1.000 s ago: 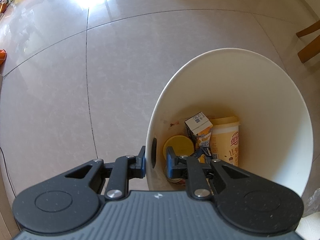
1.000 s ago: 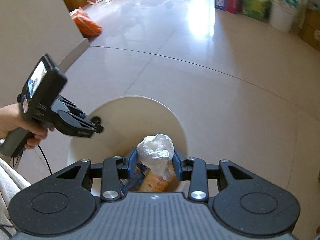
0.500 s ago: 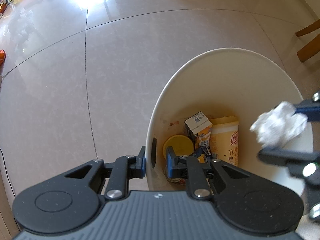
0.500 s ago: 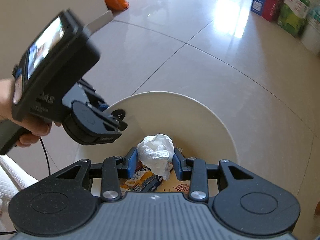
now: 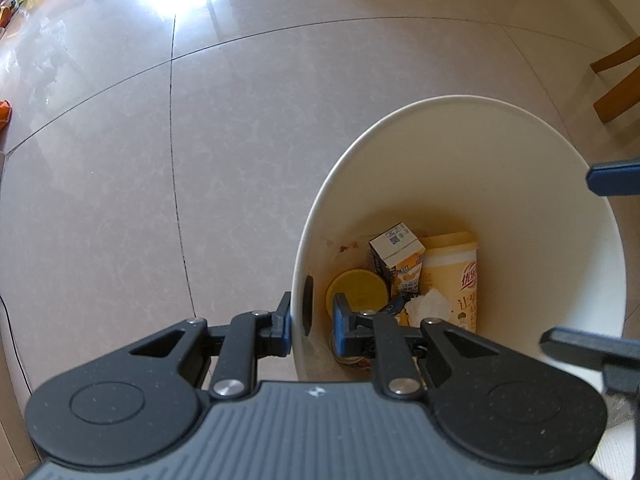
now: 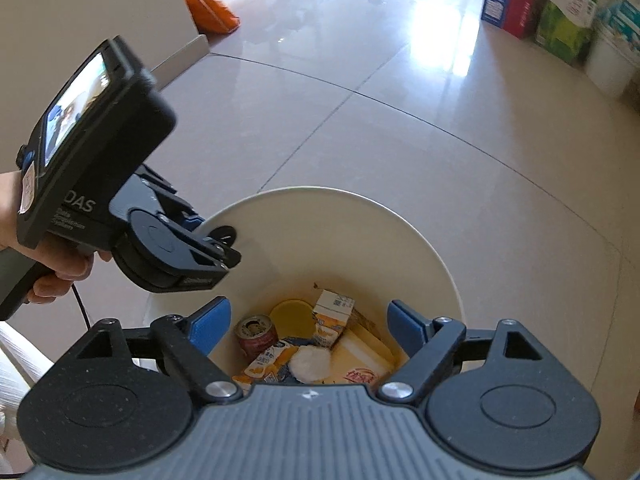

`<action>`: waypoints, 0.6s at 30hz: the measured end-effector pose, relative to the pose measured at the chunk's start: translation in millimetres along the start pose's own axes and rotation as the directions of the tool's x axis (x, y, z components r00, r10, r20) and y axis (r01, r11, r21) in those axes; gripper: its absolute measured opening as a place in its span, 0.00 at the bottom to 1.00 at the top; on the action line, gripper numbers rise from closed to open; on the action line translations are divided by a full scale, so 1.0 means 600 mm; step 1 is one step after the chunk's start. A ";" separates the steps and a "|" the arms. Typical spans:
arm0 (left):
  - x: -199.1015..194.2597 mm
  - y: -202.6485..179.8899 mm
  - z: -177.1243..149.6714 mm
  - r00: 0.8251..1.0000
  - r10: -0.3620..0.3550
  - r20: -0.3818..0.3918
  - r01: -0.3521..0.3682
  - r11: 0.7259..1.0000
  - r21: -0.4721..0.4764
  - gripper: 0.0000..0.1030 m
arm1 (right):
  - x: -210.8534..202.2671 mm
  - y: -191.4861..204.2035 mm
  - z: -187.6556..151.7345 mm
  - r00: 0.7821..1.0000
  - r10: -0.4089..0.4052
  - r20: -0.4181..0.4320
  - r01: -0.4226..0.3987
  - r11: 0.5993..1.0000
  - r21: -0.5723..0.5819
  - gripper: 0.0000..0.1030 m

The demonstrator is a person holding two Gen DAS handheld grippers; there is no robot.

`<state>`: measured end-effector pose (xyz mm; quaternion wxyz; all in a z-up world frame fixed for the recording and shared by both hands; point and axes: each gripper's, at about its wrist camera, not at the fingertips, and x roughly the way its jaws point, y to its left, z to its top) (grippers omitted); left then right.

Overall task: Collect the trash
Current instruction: 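Carry the tissue over the bin and open the right gripper, then lower the bin to the floor with the left gripper and release it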

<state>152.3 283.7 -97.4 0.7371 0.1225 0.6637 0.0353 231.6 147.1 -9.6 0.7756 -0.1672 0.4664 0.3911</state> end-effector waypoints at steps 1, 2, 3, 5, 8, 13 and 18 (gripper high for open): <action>0.000 -0.001 0.000 1.000 0.002 0.000 -0.002 1.000 0.003 0.16 | -0.001 -0.003 -0.001 1.000 -0.003 -0.005 0.004 1.000 0.010 0.86; 0.000 -0.001 0.000 1.000 0.002 0.001 -0.002 1.000 0.003 0.16 | -0.002 -0.005 -0.004 1.000 -0.006 -0.009 0.006 1.000 0.021 0.87; 0.001 -0.001 0.000 1.000 0.002 0.000 -0.002 1.000 0.003 0.16 | -0.003 -0.006 -0.006 1.000 -0.010 -0.015 0.010 0.999 0.032 0.87; 0.001 -0.001 -0.001 1.000 0.002 0.001 -0.002 1.000 0.004 0.16 | -0.005 -0.008 -0.009 0.999 -0.022 -0.029 0.023 0.998 0.057 0.88; 0.001 -0.001 -0.001 1.000 0.001 0.002 -0.001 1.000 0.006 0.16 | -0.008 -0.008 -0.015 0.999 -0.027 -0.037 0.030 0.994 0.102 0.89; 0.002 0.000 -0.002 1.000 -0.001 0.003 0.001 1.000 0.010 0.16 | -0.026 -0.007 -0.029 0.999 -0.045 -0.025 0.049 0.982 0.184 0.91; 0.002 -0.004 -0.002 1.000 0.006 0.003 -0.006 1.000 0.017 0.20 | -0.033 -0.011 -0.047 0.999 -0.034 -0.025 0.040 0.957 0.286 0.92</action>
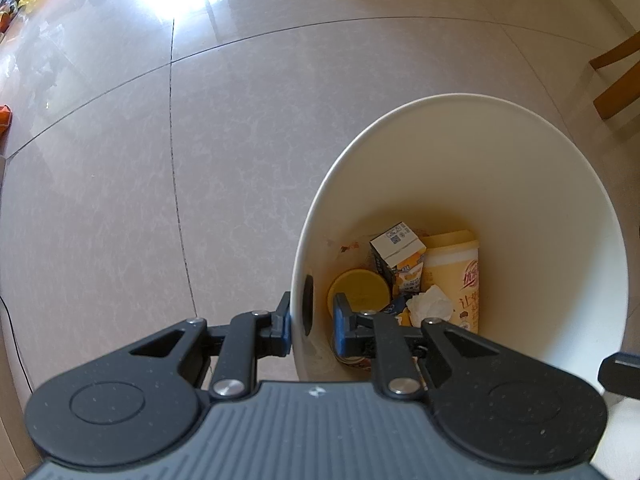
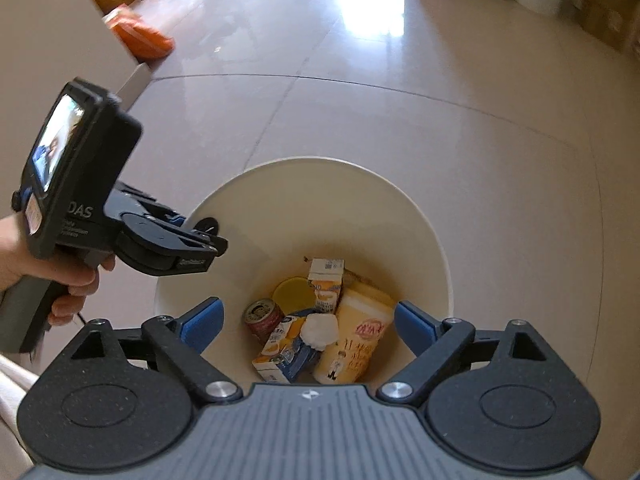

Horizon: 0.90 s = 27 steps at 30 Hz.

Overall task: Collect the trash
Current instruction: 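Lower the bin to the floor with the left gripper and release it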

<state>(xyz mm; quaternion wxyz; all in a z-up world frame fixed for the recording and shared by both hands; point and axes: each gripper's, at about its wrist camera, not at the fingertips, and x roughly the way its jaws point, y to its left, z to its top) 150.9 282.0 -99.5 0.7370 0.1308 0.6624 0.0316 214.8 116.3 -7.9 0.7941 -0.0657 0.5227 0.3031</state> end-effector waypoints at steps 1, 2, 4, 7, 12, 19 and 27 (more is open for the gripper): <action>0.000 -0.001 0.000 1.000 -0.003 0.001 0.003 1.000 0.005 0.25 | 0.000 -0.002 -0.004 1.000 -0.003 -0.003 0.003 1.000 0.025 0.92; 0.000 -0.002 -0.001 1.000 -0.008 0.000 0.008 1.000 0.004 0.30 | 0.000 -0.003 -0.008 1.000 -0.004 -0.005 0.005 0.999 0.046 0.92; 0.000 -0.005 -0.002 1.000 -0.027 -0.009 0.027 1.000 0.004 0.42 | 0.001 -0.006 -0.016 1.000 -0.008 -0.013 0.009 0.995 0.096 0.93; -0.007 -0.015 -0.007 1.000 -0.017 0.003 0.017 1.000 0.026 0.75 | 0.001 -0.007 -0.027 1.000 -0.028 -0.011 0.030 0.990 0.139 0.97; -0.025 -0.021 -0.016 0.999 0.000 0.051 -0.003 0.998 0.062 0.90 | -0.001 -0.003 -0.044 0.997 -0.069 -0.017 0.071 0.983 0.167 1.00; -0.040 -0.019 -0.030 0.998 0.006 0.064 -0.010 0.998 0.064 0.90 | -0.001 0.003 -0.056 0.988 -0.147 -0.051 0.154 0.967 0.202 1.00; -0.090 -0.025 -0.078 0.996 0.045 0.080 -0.044 0.999 -0.015 0.90 | -0.012 0.011 -0.092 0.967 -0.227 -0.120 0.249 0.940 0.232 1.00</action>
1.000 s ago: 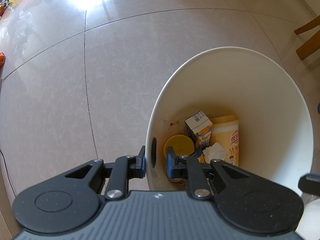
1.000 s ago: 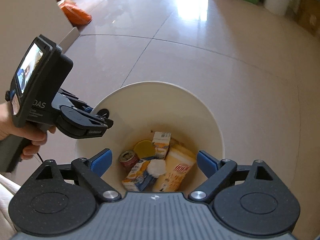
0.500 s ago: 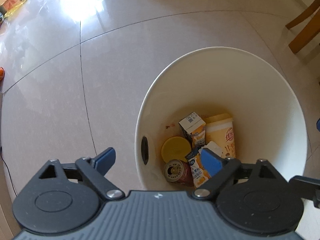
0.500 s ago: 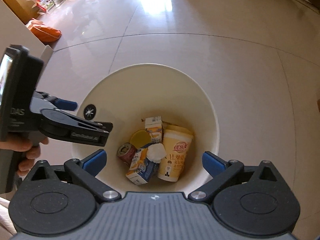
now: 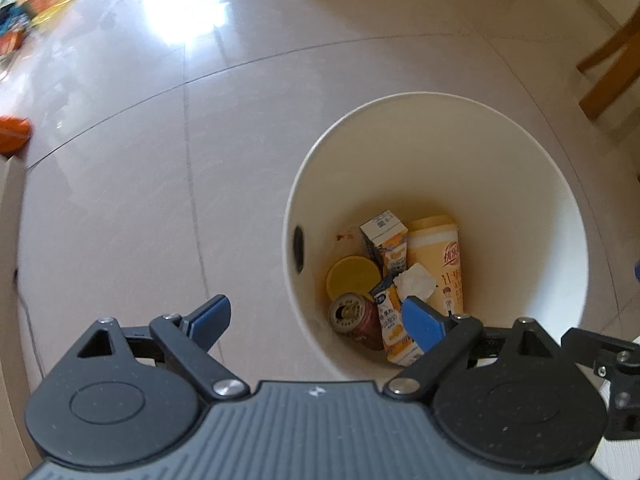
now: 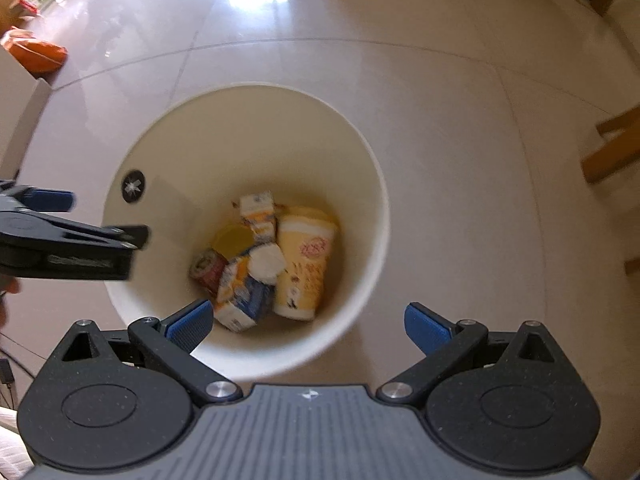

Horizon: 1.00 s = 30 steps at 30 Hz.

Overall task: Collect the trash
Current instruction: 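Lower the bin to the floor with the left gripper and release it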

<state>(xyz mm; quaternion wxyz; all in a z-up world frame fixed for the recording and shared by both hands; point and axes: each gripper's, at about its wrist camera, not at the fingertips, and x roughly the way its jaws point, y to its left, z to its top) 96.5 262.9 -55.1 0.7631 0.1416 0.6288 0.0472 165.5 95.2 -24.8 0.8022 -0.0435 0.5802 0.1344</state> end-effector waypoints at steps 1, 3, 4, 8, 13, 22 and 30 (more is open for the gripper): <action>-0.007 0.001 -0.008 1.000 0.009 0.002 -0.009 1.000 -0.022 0.90 | -0.001 -0.003 -0.007 1.000 -0.008 -0.007 0.008 1.000 0.007 1.00; -0.021 -0.001 -0.025 0.999 0.035 0.012 -0.035 0.997 -0.068 0.90 | -0.007 -0.008 -0.021 1.000 -0.012 -0.014 0.013 1.000 0.019 1.00; -0.030 -0.005 -0.035 0.999 0.047 0.017 -0.045 0.996 -0.081 0.90 | -0.010 -0.011 -0.027 1.000 -0.013 -0.016 0.014 1.000 0.028 1.00; -0.069 -0.030 -0.068 0.995 0.092 0.048 -0.088 0.993 -0.073 0.90 | -0.028 -0.025 -0.048 0.999 -0.028 -0.023 0.029 0.997 0.072 1.00; -0.116 -0.045 -0.100 0.997 0.072 0.040 -0.066 0.991 -0.119 0.90 | -0.067 -0.035 -0.068 0.999 -0.035 -0.007 0.036 0.996 0.084 1.00; -0.209 -0.078 -0.126 0.994 0.102 0.044 -0.095 0.987 -0.129 0.93 | -0.126 -0.056 -0.092 0.999 -0.006 0.047 0.000 0.991 0.135 1.00; -0.252 -0.088 -0.127 0.991 0.119 0.065 -0.107 0.981 -0.161 0.93 | -0.167 -0.047 -0.101 0.996 0.007 0.087 -0.017 0.994 0.113 1.00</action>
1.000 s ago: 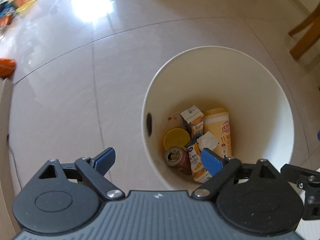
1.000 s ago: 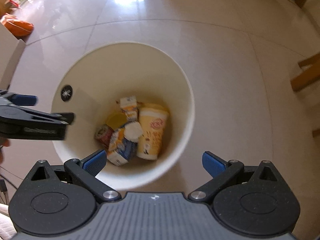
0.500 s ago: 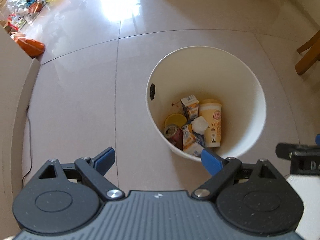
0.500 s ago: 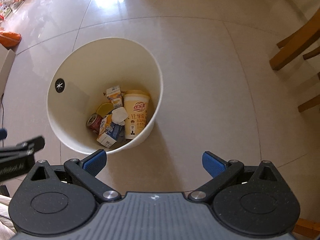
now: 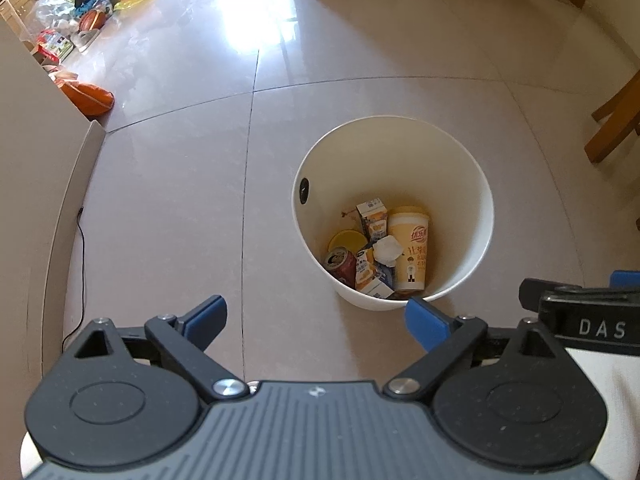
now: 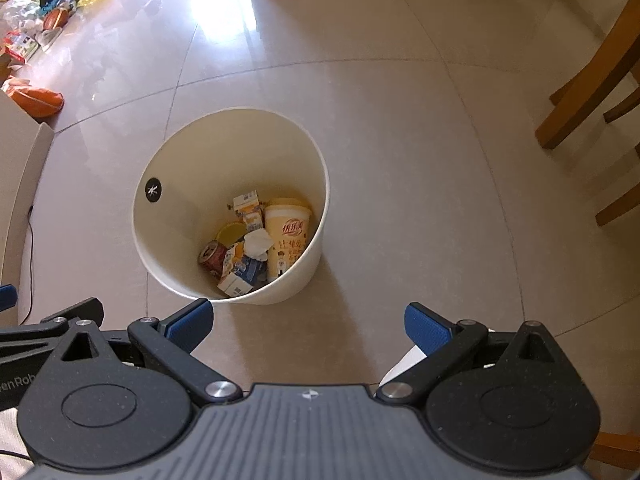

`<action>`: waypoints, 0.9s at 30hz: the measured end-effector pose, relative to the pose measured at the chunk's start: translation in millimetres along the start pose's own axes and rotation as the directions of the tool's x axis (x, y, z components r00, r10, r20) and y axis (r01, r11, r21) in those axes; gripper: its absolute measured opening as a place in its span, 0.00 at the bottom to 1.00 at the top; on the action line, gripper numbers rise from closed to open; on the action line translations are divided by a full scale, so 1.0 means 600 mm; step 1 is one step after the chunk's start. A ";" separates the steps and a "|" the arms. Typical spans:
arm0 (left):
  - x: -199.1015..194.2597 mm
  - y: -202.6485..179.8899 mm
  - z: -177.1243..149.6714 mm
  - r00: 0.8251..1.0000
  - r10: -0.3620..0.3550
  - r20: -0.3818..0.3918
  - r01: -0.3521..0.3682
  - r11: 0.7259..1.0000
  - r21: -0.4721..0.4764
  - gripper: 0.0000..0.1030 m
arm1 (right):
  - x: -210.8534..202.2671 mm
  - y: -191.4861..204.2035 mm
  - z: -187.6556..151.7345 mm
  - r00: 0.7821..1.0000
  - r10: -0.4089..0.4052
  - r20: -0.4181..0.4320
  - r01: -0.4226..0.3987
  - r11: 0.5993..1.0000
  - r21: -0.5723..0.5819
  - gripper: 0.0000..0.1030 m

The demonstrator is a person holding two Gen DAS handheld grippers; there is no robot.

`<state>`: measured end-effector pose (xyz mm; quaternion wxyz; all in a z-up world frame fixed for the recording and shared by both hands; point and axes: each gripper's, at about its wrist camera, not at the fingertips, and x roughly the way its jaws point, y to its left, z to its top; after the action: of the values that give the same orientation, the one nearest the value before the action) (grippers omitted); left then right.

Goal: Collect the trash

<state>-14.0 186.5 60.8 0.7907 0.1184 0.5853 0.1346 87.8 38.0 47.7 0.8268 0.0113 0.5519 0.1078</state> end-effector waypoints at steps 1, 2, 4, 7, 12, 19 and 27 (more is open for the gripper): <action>-0.003 0.001 -0.001 1.000 -0.003 0.003 0.003 1.000 -0.003 0.93 | -0.004 -0.001 0.000 1.000 0.002 0.004 -0.002 1.000 0.002 1.00; -0.005 0.001 -0.002 1.000 -0.005 0.006 0.005 1.000 -0.007 0.93 | -0.007 -0.002 -0.001 1.000 0.004 0.006 -0.004 1.000 0.005 1.00; -0.008 0.002 -0.004 1.000 -0.018 0.005 0.018 1.000 -0.013 0.94 | -0.013 -0.004 -0.002 1.000 0.004 0.011 -0.004 1.000 0.010 1.00; -0.014 0.003 -0.005 1.000 -0.018 0.009 0.018 1.000 -0.019 0.94 | -0.019 -0.005 -0.005 1.000 0.001 0.015 -0.001 1.000 0.012 1.00; -0.016 0.006 -0.005 1.000 -0.023 0.007 0.023 0.999 -0.030 0.94 | -0.026 -0.007 -0.008 1.000 0.000 0.022 0.000 1.000 0.009 1.00; -0.017 0.005 -0.005 1.000 -0.015 0.002 0.015 0.999 -0.033 0.94 | -0.030 -0.001 -0.005 1.000 0.000 0.029 -0.001 1.000 0.012 1.00; -0.021 0.002 -0.004 1.000 -0.011 0.002 0.011 1.000 -0.027 0.94 | -0.031 -0.004 -0.004 1.000 0.008 0.030 -0.009 1.000 0.020 1.00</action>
<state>-20.0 183.0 72.0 0.7934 0.1045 0.5835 0.1382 79.3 32.0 63.2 0.8344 0.0235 0.5405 0.1054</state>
